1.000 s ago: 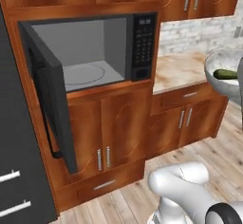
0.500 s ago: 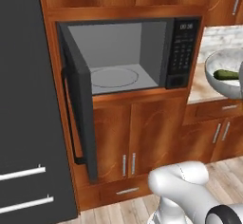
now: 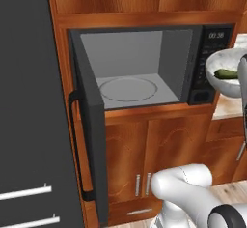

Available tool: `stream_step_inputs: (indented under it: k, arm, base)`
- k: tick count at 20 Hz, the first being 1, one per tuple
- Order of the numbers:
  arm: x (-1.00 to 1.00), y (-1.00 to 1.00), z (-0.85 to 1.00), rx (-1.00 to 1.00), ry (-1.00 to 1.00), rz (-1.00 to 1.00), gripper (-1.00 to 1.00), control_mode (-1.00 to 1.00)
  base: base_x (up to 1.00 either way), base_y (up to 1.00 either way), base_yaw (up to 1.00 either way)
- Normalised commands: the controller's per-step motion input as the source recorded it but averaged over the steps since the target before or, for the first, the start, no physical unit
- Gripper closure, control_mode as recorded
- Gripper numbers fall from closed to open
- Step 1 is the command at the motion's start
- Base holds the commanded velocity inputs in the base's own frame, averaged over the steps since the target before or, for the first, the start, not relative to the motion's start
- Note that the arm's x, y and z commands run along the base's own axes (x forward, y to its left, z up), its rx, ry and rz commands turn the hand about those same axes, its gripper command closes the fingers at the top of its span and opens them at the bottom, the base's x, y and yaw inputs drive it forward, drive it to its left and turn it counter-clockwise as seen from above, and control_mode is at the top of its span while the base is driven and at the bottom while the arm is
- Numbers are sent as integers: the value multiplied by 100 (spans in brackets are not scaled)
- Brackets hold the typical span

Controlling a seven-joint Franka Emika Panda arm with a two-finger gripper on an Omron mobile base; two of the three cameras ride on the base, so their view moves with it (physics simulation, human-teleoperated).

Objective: Pick the squash from the sink and place it in the bowl. Then pick the bowl and place it in the microwave. Then close the microwave door and press the start button.

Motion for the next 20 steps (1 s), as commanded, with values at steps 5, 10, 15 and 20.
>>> stream_step_inputs:
  k: [5, 10, 15, 20]
  arm:
    - [0, 0, 0, 0, 0, 0, 100, 100]
    - [0, 0, 0, 0, 0, 0, 100, 100]
    - [0, 0, 0, 0, 0, 0, 100, 100]
    - [19, 62, -52, 2, 8, 20, 100, -100]
  base:
    - [-20, 0, 5]
    - [19, 1, 3]
    - [0, 16, 10]
    - [0, 5, 3]
